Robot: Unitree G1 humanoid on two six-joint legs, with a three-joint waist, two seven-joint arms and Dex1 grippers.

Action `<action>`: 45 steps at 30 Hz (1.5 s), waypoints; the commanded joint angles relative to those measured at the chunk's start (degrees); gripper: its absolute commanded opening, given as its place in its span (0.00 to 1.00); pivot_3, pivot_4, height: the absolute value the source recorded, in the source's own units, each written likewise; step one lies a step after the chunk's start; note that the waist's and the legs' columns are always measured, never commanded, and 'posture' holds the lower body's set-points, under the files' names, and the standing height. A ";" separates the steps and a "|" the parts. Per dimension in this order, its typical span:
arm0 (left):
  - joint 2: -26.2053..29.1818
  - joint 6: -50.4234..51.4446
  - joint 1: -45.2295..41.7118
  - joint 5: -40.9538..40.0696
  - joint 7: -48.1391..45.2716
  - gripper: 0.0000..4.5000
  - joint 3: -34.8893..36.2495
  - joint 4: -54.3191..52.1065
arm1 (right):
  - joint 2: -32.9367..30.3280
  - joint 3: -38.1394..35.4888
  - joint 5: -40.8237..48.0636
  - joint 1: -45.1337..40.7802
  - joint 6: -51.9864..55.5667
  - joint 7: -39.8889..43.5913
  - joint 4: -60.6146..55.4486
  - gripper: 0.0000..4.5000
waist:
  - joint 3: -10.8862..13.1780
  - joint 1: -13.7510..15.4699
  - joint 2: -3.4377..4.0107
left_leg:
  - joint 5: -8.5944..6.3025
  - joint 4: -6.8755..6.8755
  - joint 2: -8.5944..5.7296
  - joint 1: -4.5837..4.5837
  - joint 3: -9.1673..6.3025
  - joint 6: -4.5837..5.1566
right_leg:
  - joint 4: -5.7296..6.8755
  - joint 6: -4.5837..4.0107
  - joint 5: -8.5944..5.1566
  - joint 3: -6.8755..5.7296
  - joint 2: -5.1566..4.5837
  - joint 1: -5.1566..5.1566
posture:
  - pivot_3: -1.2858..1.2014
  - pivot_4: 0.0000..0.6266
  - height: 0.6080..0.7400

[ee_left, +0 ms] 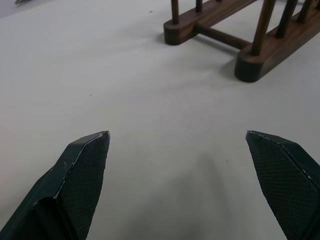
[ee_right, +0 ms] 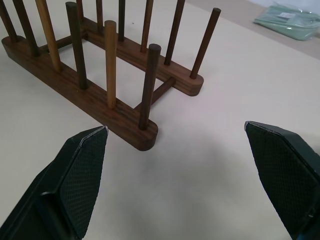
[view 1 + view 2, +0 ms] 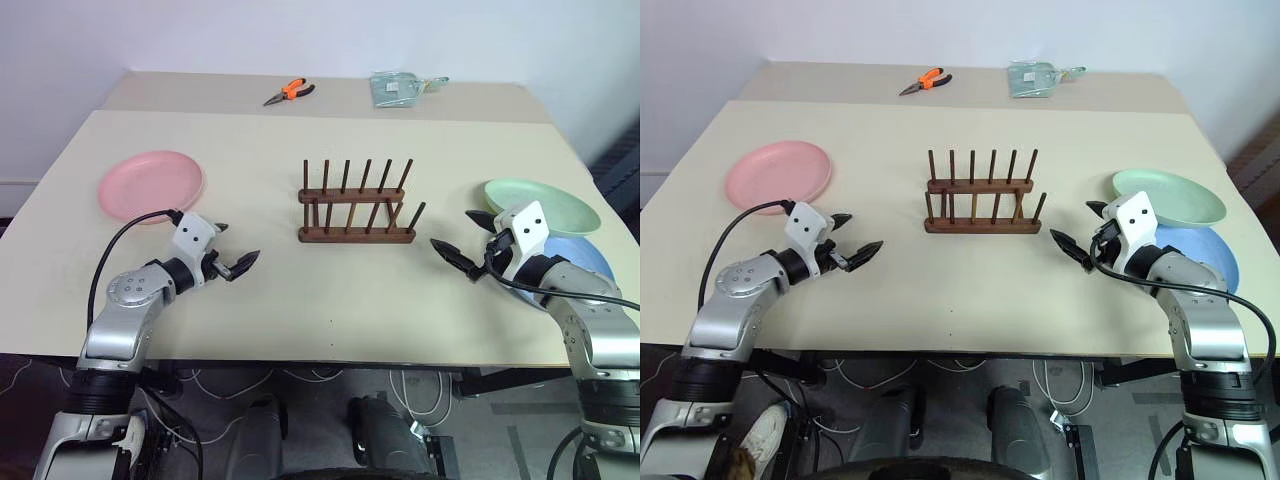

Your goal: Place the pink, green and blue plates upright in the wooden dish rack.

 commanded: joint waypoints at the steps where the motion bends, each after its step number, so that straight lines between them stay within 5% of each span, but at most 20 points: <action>1: 0.13 -0.32 0.20 -0.14 0.20 0.99 0.73 -2.11 | -1.23 -0.26 -1.00 -1.73 -1.50 0.09 0.08 1.00 | 0.00 -0.12 0.00 | 0.00 0.00 0.00 0.00 0.00 0.00 | 0.00 0.00 0.00 0.00 0.00 0.00 | 0.52 0.24 0.90; 16: 0.48 -2.40 -9.24 1.59 -12.73 0.99 -8.14 7.86 | 1.36 2.65 -0.50 2.69 2.82 -1.59 -8.89 1.00 | 0.00 0.17 0.00 | 0.00 0.03 -0.02 -0.02 -0.01 0.00 | 0.00 0.00 0.00 -0.01 0.01 0.01 | 0.52 0.24 0.90; 23: -9.23 -15.98 -28.21 9.57 -19.01 0.99 -17.14 38.93 | 5.61 4.01 -1.83 9.13 4.13 -8.09 -18.82 1.00 | -0.02 0.25 0.01 | 0.00 0.06 -0.05 -0.06 -0.03 0.00 | -0.01 0.02 0.00 -0.02 0.03 0.00 | 0.52 0.24 0.90; 29: -16.37 -24.42 -37.85 13.35 -18.95 0.99 -17.36 58.92 | 6.36 3.87 -2.96 12.79 5.51 -11.65 -23.43 1.00 | -0.04 0.12 0.00 | -0.01 0.10 -0.10 -0.07 -0.04 0.03 | -0.03 0.06 -0.01 -0.01 0.01 0.02 | 0.52 0.24 0.90; 32: -18.09 -26.83 -39.54 14.17 -20.27 0.80 -17.26 62.60 | 6.35 3.72 -3.35 14.00 5.75 -12.78 -24.70 1.00 | -0.05 0.22 0.00 | -0.01 0.10 -0.10 -0.06 -0.05 0.03 | -0.03 0.05 -0.02 -0.01 0.01 0.03 | 0.52 0.24 0.90; 38: -17.75 -30.30 -38.70 14.44 -25.57 0.17 -17.25 62.11 | 6.02 3.79 -3.70 14.86 6.00 -13.42 -25.23 1.00 | -0.06 0.20 0.00 | -0.01 0.12 -0.10 -0.05 -0.05 0.02 | -0.02 0.05 -0.02 -0.01 0.00 0.07 | 0.52 0.24 0.90; 45: -13.99 -30.02 -33.21 13.34 -34.23 0.17 -17.75 50.72 | 3.91 1.28 -3.89 15.64 5.81 -12.24 -23.89 1.00 | -0.07 0.05 0.02 | -0.01 0.07 -0.07 -0.05 -0.06 0.03 | -0.02 0.05 -0.02 -0.01 0.01 0.04 | 0.52 0.24 0.90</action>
